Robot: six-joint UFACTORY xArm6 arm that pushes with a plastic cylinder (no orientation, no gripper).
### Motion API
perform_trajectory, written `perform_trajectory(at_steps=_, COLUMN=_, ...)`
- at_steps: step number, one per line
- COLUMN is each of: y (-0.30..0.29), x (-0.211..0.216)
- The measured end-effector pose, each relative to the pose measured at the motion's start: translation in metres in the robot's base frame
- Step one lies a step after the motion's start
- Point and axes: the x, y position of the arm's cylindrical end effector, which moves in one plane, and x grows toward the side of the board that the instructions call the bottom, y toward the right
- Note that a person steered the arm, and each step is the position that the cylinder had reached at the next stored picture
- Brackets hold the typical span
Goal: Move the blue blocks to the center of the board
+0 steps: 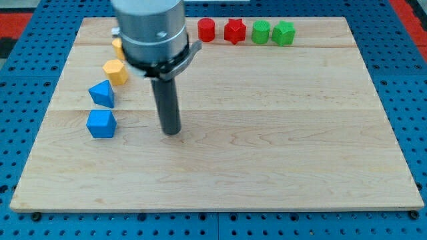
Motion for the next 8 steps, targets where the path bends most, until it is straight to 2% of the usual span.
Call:
perform_trajectory(at_steps=1, y=-0.035, x=0.028)
perform_trajectory(at_steps=3, y=-0.095, x=0.012)
perform_trajectory(at_steps=5, y=-0.107, x=-0.023)
perform_trajectory(at_steps=7, y=-0.120, x=-0.007)
perform_trajectory(at_steps=8, y=-0.127, x=-0.017)
